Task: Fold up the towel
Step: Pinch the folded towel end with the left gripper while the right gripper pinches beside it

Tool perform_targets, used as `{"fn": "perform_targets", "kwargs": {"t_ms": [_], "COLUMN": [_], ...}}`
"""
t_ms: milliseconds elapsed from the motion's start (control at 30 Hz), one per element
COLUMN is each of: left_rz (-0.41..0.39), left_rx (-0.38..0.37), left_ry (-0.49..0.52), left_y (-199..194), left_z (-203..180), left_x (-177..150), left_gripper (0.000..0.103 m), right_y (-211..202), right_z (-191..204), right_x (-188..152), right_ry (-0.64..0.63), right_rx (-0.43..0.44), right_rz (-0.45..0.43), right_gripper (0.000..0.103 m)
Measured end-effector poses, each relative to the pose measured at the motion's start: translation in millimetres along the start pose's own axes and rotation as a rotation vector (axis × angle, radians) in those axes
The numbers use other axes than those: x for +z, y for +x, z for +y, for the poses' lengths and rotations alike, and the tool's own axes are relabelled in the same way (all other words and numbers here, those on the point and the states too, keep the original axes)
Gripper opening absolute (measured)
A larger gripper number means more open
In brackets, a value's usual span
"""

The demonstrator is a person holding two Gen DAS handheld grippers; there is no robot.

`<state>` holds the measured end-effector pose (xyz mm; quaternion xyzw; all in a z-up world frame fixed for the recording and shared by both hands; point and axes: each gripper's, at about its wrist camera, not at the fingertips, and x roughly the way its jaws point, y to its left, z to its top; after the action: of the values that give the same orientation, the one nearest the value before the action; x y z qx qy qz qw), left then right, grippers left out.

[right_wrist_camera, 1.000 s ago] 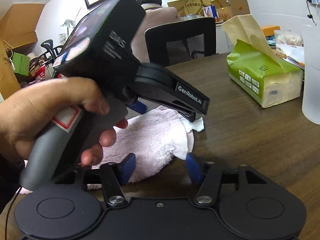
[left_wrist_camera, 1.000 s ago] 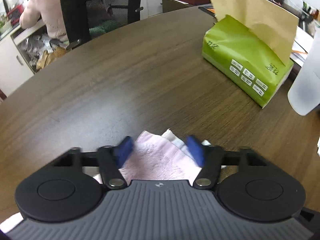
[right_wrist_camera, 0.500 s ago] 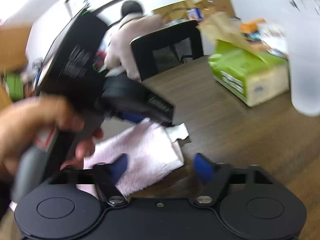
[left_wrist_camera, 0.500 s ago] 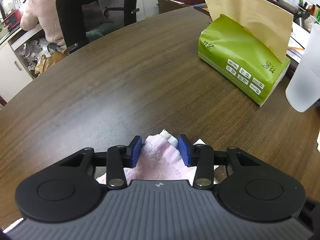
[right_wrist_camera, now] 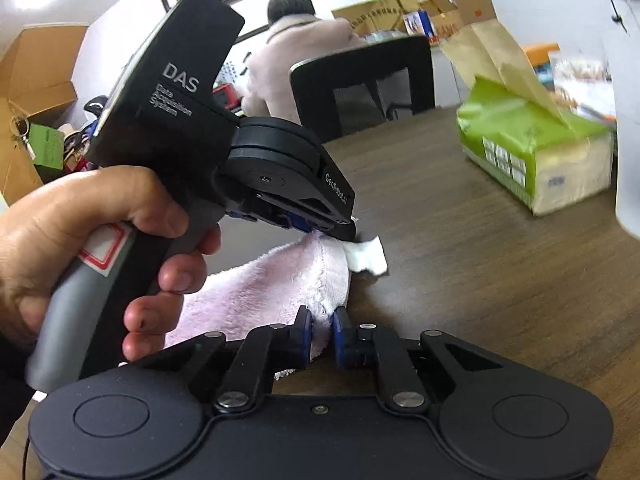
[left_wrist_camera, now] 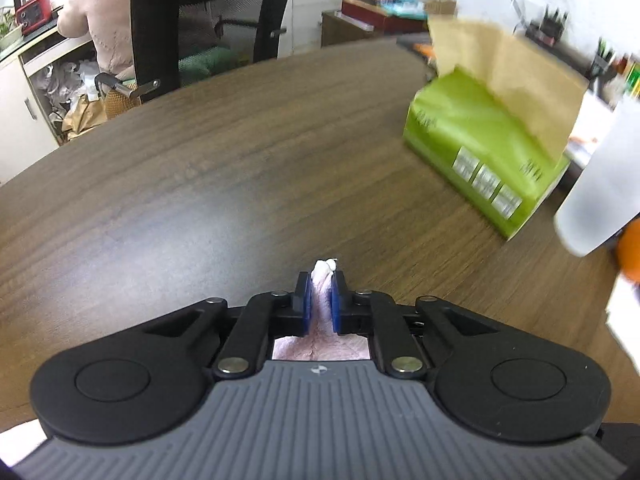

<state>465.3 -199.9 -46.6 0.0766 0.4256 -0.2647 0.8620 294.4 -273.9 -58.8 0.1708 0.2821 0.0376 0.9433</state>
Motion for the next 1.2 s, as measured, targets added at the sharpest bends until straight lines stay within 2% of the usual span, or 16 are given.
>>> {"fn": "perform_targets", "kwargs": {"t_ms": [200, 367, 533, 700, 833, 1100, 1200], "left_rz": [-0.104, -0.174, -0.202, -0.222, -0.234, -0.254, -0.264], "left_rx": [-0.052, -0.066, -0.055, -0.039, -0.043, -0.047, -0.053], "left_ry": [-0.089, -0.193, -0.284, -0.372, -0.422, -0.505, -0.512], "left_y": [-66, -129, -169, -191, -202, -212, -215], "left_z": [43, 109, 180, 253, 293, 343, 351], "left_x": [-8, -39, -81, -122, -148, -185, -192], "left_gripper": [0.008, 0.008, 0.008, 0.008, 0.008, 0.008, 0.008], "right_y": [-13, -22, -20, -10, 7, 11, 12], "right_z": [32, 87, 172, 238, 286, 340, 349], "right_x": [4, 1, -22, -48, -69, -101, -108], "right_ry": [-0.095, -0.212, -0.372, -0.473, -0.54, -0.613, -0.618], "right_rx": [0.033, 0.088, 0.168, 0.225, 0.256, 0.287, 0.299], "right_rz": [-0.05, -0.072, -0.058, -0.021, 0.021, 0.064, 0.045], "right_gripper": [0.01, 0.01, 0.01, 0.01, 0.01, 0.01, 0.011]}}
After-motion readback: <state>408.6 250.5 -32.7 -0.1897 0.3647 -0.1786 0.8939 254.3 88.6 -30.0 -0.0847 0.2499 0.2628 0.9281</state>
